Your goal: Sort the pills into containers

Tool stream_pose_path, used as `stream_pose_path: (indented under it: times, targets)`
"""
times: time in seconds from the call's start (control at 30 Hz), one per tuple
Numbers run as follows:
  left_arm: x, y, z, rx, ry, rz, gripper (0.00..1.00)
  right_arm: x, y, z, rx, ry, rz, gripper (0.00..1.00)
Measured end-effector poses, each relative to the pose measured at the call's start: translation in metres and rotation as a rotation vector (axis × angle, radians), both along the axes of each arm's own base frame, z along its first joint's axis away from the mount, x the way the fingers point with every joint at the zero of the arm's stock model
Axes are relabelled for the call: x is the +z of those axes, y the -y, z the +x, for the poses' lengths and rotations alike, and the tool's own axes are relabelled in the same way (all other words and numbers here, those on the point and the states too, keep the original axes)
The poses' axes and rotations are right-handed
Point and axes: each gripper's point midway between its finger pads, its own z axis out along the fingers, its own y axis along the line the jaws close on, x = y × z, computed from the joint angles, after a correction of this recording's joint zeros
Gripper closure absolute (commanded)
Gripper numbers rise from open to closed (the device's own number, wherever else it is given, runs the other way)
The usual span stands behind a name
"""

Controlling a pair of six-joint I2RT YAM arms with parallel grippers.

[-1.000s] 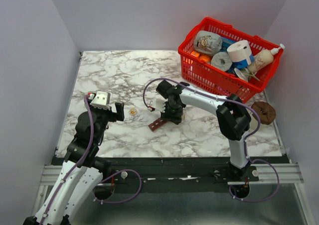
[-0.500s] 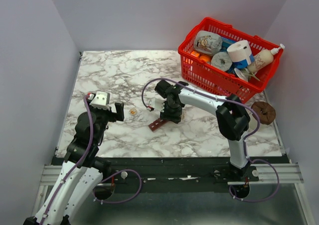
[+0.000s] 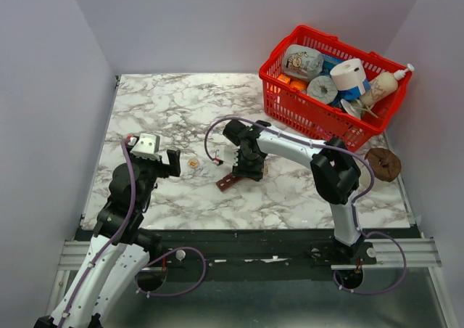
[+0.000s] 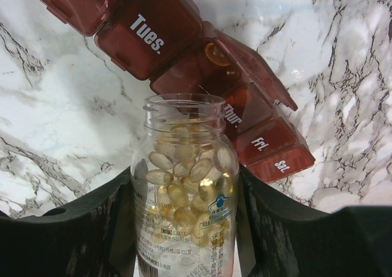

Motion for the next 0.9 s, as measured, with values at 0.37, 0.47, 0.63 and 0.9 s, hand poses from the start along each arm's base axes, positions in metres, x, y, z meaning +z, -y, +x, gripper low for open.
stream_pose_path:
  times: [0.37, 0.47, 0.63, 0.9]
  targets:
    - [0.0009, -0.0002, -0.0005, 0.0, 0.004, -0.001, 0.01, 0.0016, 0.0018, 0.0034, 0.026, 0.048, -0.043, 0.9]
    - [0.001, -0.0002, -0.0006, 0.0, 0.004, -0.002, 0.01, 0.0023, 0.0026, 0.0045, 0.03, 0.062, -0.055, 0.9]
    - [0.001, -0.0002, -0.0006, 0.0, 0.004, -0.002, 0.01, 0.0033, 0.0038, 0.0064, 0.037, 0.081, -0.071, 0.9]
    - [0.0011, -0.0002, -0.0006, 0.0, 0.004, -0.002, 0.01, 0.0048, 0.0031, 0.0068, 0.054, 0.106, -0.093, 0.9]
